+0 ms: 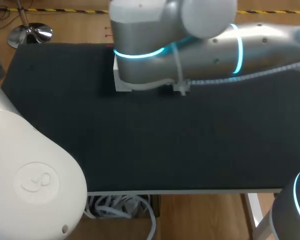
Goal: Grab the tape and strap the tape.
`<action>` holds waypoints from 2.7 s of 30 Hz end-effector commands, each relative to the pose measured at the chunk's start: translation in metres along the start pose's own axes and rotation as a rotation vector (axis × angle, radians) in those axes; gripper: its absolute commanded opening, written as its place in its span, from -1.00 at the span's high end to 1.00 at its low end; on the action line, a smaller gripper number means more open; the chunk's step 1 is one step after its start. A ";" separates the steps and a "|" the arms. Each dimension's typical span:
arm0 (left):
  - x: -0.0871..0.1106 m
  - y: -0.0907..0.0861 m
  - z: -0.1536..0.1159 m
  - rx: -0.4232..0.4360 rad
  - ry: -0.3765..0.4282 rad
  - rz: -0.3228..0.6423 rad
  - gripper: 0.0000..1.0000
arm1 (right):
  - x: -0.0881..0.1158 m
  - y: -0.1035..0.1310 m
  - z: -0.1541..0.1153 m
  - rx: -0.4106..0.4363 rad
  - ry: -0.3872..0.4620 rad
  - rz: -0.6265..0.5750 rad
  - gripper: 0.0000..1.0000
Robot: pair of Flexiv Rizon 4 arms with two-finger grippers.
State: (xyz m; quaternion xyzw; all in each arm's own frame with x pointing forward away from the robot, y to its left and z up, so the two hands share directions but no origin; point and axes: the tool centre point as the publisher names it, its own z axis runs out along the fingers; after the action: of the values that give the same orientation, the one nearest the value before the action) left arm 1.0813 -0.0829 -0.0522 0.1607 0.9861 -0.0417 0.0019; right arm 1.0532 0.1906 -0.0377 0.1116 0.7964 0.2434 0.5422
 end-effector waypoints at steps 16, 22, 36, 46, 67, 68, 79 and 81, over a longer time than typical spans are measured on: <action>0.000 0.002 0.001 -0.027 -0.010 -0.023 1.00 | -0.004 -0.010 -0.004 -0.116 0.014 0.001 -1.00; 0.008 0.032 0.022 -0.158 -0.013 -0.144 1.00 | -0.004 -0.010 -0.004 -0.116 0.014 0.001 -1.00; 0.061 0.088 0.050 -0.166 -0.021 -0.333 1.00 | -0.004 -0.010 -0.004 -0.116 0.014 0.001 -1.00; 0.102 0.124 0.067 -0.205 0.057 -0.450 1.00 | -0.004 -0.010 -0.004 -0.116 0.014 0.001 -1.00; 0.102 0.127 0.070 -0.203 0.051 -0.465 -1.00 | -0.004 -0.010 -0.004 -0.116 0.014 0.001 -1.00; 0.102 0.127 0.070 -0.203 0.051 -0.465 -1.00 | -0.004 -0.010 -0.004 -0.116 0.014 0.001 -1.00; 0.102 0.127 0.070 -0.203 0.051 -0.465 -1.00 | -0.004 -0.010 -0.004 -0.116 0.014 0.001 -1.00; 0.102 0.127 0.070 -0.203 0.051 -0.465 -1.00 | -0.004 -0.010 -0.004 -0.116 0.014 0.001 -1.00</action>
State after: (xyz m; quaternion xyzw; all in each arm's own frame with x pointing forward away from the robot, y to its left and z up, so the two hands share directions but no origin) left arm 1.0245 0.0645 -0.1342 -0.0696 0.9956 0.0604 -0.0165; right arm 1.0523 0.1804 -0.0402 0.0797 0.7830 0.2903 0.5443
